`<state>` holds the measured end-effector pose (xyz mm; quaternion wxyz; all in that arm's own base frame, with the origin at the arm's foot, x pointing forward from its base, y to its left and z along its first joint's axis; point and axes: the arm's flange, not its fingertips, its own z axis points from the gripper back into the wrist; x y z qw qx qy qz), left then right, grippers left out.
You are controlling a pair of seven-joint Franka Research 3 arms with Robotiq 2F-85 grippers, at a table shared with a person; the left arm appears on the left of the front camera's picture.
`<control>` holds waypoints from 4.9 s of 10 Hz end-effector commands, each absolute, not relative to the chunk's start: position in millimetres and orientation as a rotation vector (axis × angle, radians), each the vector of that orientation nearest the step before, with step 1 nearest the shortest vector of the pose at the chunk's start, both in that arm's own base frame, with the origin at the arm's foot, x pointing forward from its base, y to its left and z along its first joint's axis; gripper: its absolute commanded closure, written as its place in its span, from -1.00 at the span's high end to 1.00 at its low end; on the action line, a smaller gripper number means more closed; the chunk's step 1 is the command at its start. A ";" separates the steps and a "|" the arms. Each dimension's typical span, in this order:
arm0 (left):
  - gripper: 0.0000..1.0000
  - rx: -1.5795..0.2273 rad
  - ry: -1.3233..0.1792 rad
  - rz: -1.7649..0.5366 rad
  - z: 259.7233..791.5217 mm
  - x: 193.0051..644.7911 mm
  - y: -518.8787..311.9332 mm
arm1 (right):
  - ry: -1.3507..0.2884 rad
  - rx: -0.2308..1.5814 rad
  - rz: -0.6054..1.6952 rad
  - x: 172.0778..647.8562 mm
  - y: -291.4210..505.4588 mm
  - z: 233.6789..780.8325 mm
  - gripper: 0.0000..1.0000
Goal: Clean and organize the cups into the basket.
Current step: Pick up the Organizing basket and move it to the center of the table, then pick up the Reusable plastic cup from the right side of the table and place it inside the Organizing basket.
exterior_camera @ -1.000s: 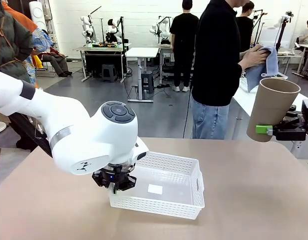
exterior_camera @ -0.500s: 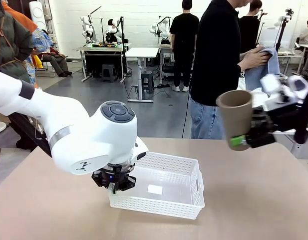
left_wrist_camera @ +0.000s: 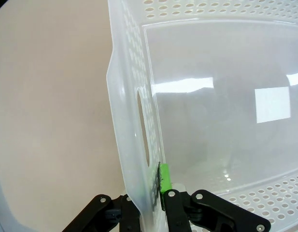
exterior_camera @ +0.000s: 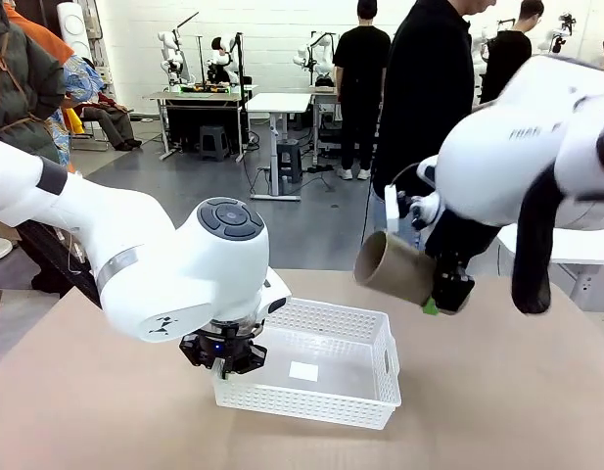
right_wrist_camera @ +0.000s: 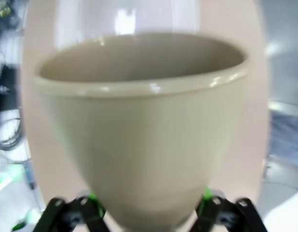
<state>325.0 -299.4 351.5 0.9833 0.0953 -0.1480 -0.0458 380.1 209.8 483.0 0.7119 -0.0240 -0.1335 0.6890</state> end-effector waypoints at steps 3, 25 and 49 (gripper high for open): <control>-1.00 0.206 -0.305 -0.097 349.3 322.2 -298.1 | -0.154 0.007 1.590 377.1 228.5 457.3 0.59; -1.00 0.206 -0.305 -0.097 349.3 322.2 -298.1 | -0.024 0.288 1.677 409.6 321.0 366.1 0.59; -1.00 0.206 -0.305 -0.097 349.3 322.2 -298.1 | -0.828 0.772 1.430 368.8 -45.0 416.6 1.00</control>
